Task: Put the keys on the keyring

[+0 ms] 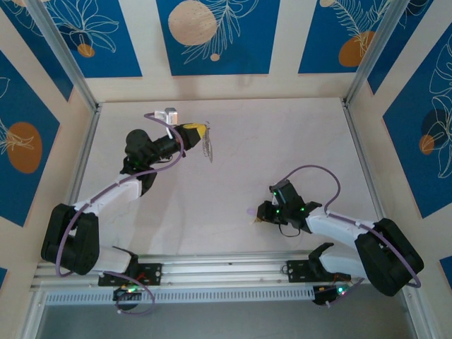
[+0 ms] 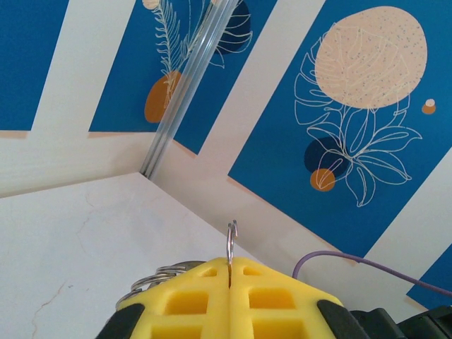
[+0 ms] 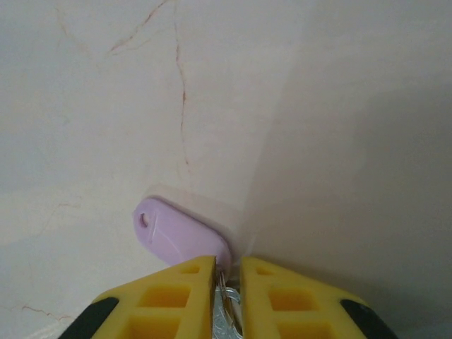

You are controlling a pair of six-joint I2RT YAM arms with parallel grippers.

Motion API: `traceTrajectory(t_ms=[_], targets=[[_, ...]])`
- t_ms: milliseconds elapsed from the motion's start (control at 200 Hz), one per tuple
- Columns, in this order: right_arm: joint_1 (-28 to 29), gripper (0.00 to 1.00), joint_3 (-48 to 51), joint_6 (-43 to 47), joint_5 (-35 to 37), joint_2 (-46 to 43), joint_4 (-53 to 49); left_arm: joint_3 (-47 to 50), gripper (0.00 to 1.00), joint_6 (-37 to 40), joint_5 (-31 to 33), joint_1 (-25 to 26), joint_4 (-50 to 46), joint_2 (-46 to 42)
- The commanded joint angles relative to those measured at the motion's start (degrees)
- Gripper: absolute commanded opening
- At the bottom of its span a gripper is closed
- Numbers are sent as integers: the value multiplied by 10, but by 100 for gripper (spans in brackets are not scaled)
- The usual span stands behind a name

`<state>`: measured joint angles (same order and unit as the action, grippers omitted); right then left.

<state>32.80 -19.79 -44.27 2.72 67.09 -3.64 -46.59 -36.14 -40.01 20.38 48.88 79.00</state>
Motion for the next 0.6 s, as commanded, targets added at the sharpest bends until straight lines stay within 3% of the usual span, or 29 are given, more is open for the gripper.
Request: traceTrajectory(t_ms=[0,340,595], targets=[[7,16,7,6,-13,-10,-5,-23,0,-4,-4,4,33,2],[7,12,6,6,-7,-13,-9,-24,0,-6,-4,5,35,5],[7,17,5,6,5,-29,-22,-24,0,-6,-5,6,35,5]])
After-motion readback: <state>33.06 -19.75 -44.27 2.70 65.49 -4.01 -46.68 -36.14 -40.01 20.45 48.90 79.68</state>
